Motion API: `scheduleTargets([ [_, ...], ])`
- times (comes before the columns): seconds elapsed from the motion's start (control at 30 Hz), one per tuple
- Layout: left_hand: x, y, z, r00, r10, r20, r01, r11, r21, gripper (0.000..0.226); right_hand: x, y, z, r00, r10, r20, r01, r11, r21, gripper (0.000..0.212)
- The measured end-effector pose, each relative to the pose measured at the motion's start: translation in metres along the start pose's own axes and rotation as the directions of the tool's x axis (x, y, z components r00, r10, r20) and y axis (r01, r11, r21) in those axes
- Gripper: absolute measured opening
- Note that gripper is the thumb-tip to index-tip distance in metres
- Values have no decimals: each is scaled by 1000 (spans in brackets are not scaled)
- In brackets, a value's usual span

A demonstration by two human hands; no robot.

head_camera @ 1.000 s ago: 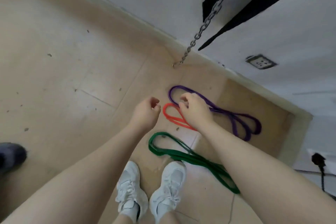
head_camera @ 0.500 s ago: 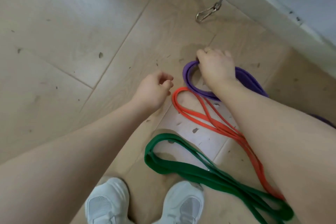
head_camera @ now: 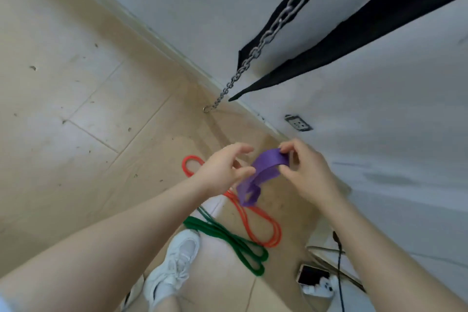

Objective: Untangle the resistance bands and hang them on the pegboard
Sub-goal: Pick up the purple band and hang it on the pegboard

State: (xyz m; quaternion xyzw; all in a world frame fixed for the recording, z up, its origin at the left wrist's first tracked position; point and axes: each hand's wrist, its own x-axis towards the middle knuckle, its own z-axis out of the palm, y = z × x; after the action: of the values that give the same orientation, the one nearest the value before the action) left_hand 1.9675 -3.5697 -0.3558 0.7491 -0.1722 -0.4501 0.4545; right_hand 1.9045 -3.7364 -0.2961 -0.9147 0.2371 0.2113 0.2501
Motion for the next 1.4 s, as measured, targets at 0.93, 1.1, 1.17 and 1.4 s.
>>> scheduleTargets([
  [0.93,-275,445,-61,639,762,109,-723,546,424,29,-343,-145,-327,727,-73,-683,468,780,415,19],
  [1.1,-282,480,-17,622,782,39,-750,580,319,28,-364,-107,-360,697,-127,-706,504,787,356,16],
  [1.17,-282,497,-4,594,804,-24,-760,570,310,23,-367,-95,-374,669,-131,-732,529,776,344,16],
  [1.4,-280,550,-7,472,858,-203,-812,513,279,17,-355,-99,-429,559,-134,-818,681,636,362,9],
])
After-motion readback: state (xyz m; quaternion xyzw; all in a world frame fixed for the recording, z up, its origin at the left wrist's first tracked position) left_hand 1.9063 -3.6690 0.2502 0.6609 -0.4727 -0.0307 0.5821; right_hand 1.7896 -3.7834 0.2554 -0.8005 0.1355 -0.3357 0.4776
